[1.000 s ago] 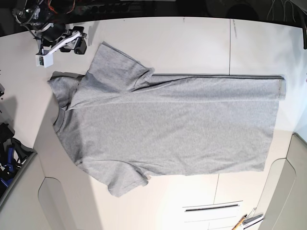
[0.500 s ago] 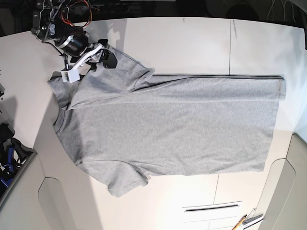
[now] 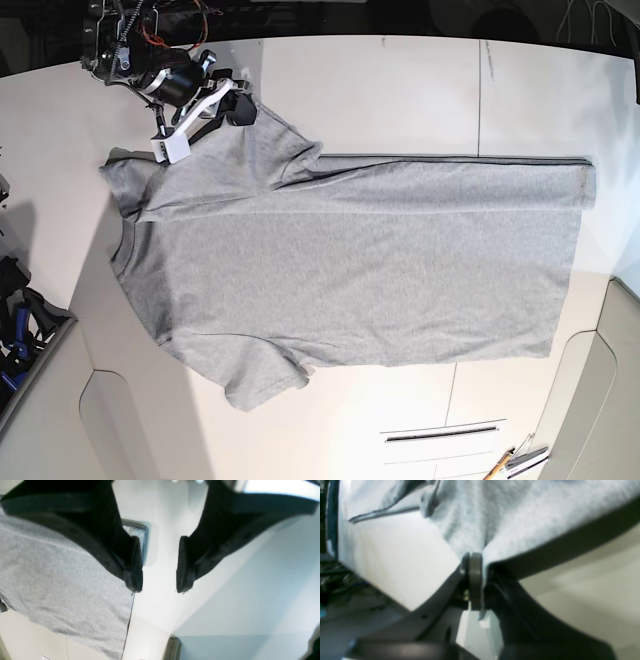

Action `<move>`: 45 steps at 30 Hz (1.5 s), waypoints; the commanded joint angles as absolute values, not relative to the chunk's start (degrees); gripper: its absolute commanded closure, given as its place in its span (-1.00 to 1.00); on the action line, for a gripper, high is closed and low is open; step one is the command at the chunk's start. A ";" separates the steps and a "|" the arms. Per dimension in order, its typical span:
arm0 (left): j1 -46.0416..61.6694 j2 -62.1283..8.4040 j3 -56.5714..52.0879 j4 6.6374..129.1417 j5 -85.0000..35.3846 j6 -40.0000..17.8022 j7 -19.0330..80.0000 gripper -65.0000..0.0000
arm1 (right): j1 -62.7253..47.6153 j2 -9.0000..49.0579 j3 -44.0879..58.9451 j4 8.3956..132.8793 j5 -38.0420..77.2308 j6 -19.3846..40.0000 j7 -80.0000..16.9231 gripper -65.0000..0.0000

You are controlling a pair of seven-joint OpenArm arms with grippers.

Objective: Fold the T-shirt properly
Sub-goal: 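Move the right gripper to the shirt edge near the collar and grasp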

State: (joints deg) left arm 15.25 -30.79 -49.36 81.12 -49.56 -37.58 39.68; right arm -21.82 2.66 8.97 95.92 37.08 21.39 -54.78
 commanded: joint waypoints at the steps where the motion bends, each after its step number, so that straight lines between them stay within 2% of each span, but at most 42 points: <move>1: 14.96 -32.40 -49.84 82.17 -51.09 -38.17 38.63 0.21 | -20.99 2.66 8.78 96.05 36.95 21.96 -56.42 1.00; 9: 14.96 -32.40 -49.84 82.17 -51.64 -38.17 39.03 0.21 | -6.35 2.66 8.62 96.05 38.26 24.08 -53.98 1.00; 20: 14.96 -32.40 -49.84 82.17 -51.64 -38.17 39.03 0.21 | 9.39 2.68 3.66 96.01 24.34 24.01 -46.26 1.00; 23: 14.96 -32.40 -49.84 82.17 -51.62 -38.17 39.40 0.21 | 10.11 2.68 2.87 96.01 24.18 24.01 -46.26 0.25; 24: 14.96 -32.40 -49.84 82.17 -51.62 -38.17 39.57 0.21 | 10.09 2.68 2.87 96.01 24.18 24.03 -46.28 0.08; 26: 14.96 -32.40 -49.84 82.17 -51.64 -38.17 39.70 0.21 | 9.98 2.70 2.94 96.01 24.18 24.01 -46.54 0.00; 29: 14.96 -32.40 -49.84 82.17 -51.68 -38.19 39.75 0.21 | 9.98 2.92 2.98 96.03 24.16 24.08 -49.84 0.01; 30: 14.96 -32.40 -49.84 82.17 -52.03 -38.22 40.21 0.21 | 9.98 3.09 2.98 96.03 24.18 24.08 -51.44 0.08; 32: 14.96 -32.40 -49.82 82.17 -54.92 -40.00 42.17 0.21 | 9.96 3.36 3.49 96.03 23.11 24.03 -54.59 0.44; 34: 14.96 -32.40 -49.43 82.17 -59.07 -40.00 44.64 0.23 | 9.78 3.36 5.08 96.09 21.89 23.97 -56.03 0.95; 35: 14.96 -32.40 -48.93 82.17 -60.69 -40.00 45.39 0.30 | 9.63 3.36 6.35 96.20 21.85 23.79 -56.21 1.00; 38: 14.94 -32.38 -46.37 82.59 -61.49 -40.00 46.00 0.78 | 8.64 3.36 11.49 97.58 23.20 23.51 -56.18 1.00; 40: 14.92 -32.40 -44.05 83.29 -61.45 -40.00 46.41 1.00 | 7.38 3.36 15.40 99.35 24.05 23.62 -56.21 1.00; 45: 13.28 -32.38 -36.64 87.37 -55.72 -40.00 46.33 1.00 | 4.05 3.90 22.52 102.13 24.64 23.86 -55.96 1.00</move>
